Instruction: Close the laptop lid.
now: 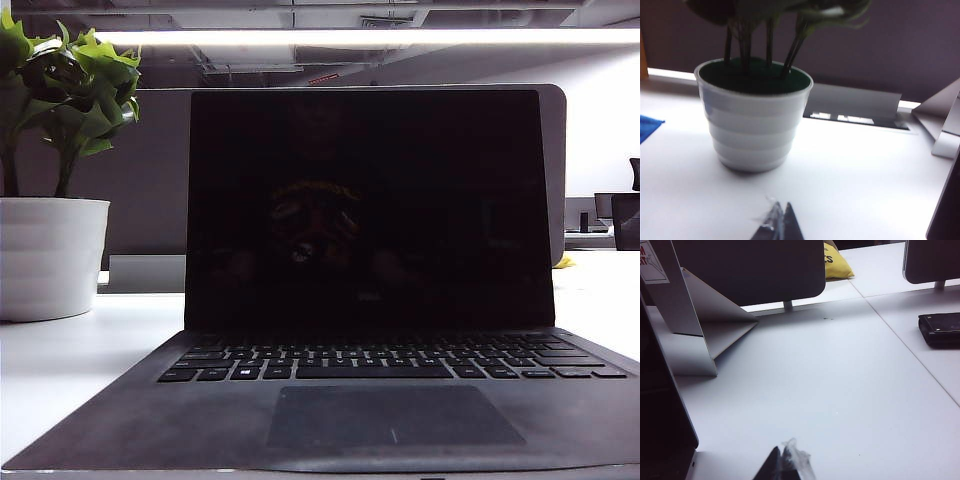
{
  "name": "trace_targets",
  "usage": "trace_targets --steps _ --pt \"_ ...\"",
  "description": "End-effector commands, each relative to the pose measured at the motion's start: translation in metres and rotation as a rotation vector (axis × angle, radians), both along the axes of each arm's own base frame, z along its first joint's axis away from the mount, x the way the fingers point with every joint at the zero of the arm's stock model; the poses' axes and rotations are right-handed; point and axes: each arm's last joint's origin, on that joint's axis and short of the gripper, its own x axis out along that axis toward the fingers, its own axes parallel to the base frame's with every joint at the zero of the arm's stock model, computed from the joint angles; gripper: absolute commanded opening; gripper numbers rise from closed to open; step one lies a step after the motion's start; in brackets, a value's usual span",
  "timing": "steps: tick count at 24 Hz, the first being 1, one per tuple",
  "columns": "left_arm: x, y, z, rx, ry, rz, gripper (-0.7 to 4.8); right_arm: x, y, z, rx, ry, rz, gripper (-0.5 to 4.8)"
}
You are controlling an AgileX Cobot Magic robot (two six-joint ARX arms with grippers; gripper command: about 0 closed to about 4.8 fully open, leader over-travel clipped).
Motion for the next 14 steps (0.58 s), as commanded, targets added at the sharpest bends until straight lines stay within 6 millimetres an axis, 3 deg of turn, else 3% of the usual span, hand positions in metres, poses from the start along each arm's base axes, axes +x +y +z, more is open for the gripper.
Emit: trace_targets --steps 1,11,14 --pt "0.0 0.0 0.0007 0.003 -0.004 -0.001 -0.03 0.0001 0.0001 0.001 -0.002 -0.013 0.0 -0.04" --pt "-0.0001 -0.0001 0.0015 -0.001 -0.011 -0.005 -0.03 0.0002 0.0001 0.0021 -0.001 -0.024 0.001 -0.04" --pt "-0.0006 -0.0001 0.0095 -0.114 -0.091 -0.012 -0.05 0.0004 0.0002 0.0094 0.009 -0.101 0.004 -0.04"
